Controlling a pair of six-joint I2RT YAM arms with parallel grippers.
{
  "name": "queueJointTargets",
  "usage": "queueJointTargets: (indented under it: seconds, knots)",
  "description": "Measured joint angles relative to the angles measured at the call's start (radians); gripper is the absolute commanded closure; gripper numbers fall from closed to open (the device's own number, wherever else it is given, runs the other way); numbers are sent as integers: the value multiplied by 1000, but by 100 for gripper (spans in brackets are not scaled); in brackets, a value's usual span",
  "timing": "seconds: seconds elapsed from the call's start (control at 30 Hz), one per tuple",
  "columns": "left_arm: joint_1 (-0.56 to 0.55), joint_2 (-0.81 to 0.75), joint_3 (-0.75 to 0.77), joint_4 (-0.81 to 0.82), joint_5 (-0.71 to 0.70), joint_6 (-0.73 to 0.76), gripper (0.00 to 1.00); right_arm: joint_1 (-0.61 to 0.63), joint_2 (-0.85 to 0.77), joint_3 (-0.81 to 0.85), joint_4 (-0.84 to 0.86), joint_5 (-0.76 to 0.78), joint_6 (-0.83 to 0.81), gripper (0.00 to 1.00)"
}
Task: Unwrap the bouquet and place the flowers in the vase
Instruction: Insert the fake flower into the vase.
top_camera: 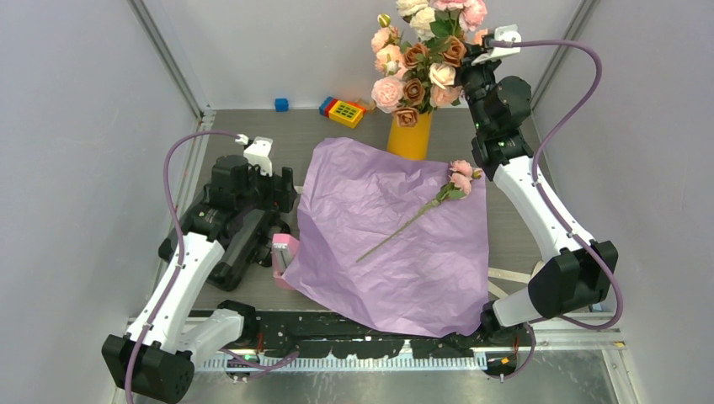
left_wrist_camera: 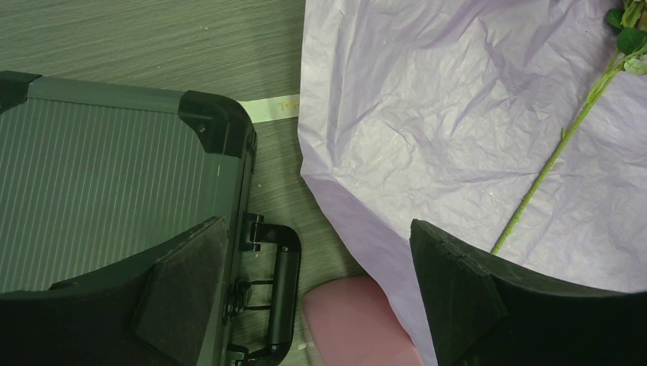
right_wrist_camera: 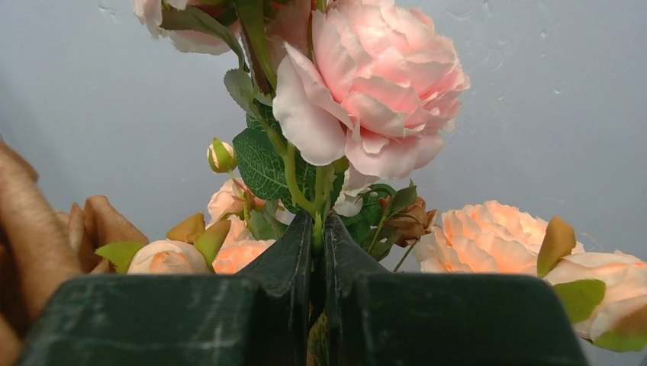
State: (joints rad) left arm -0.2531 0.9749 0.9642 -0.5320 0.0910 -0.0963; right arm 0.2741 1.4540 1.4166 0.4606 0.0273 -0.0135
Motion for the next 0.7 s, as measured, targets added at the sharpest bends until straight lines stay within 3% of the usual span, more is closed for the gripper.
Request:
queueJointTargets:
  seconds: [0.23, 0.7]
  knots:
    - [0, 0, 0, 0, 4, 0, 8, 0, 0, 0, -20, -1, 4, 78]
    - [0, -2, 0, 0, 14, 0, 8, 0, -35, -27, -37, -4, 12, 56]
